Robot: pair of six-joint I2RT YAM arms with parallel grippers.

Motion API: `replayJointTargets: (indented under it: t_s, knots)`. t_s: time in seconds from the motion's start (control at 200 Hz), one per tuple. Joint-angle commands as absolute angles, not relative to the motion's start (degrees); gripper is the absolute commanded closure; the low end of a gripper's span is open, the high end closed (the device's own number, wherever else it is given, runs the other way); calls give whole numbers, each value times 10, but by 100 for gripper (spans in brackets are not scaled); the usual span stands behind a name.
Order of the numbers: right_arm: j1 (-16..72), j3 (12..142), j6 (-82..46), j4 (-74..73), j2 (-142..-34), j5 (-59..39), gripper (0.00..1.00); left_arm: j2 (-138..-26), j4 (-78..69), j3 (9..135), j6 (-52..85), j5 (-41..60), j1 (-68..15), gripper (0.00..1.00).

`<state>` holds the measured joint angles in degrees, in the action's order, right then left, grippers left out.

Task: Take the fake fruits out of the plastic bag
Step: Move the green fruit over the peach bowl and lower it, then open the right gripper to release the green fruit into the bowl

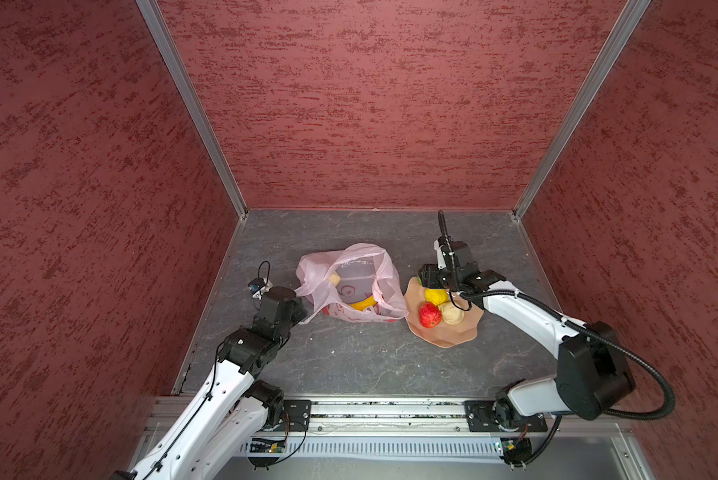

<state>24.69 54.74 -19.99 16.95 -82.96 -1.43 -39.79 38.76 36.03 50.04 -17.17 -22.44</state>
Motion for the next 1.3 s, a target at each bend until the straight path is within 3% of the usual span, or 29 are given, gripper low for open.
replayJointTargets:
  t_s: [0.0, 0.581, 1.292]
  knots:
    - [249, 542, -207, 137, -850, -50, 65, -399, 389, 375, 486, -168, -219, 82]
    - [281, 508, -224, 124, -875, -40, 61, -402, 381, 371, 484, -158, -215, 82]
    - [288, 496, -229, 124, -879, -28, 39, -385, 380, 359, 485, -156, -213, 82]
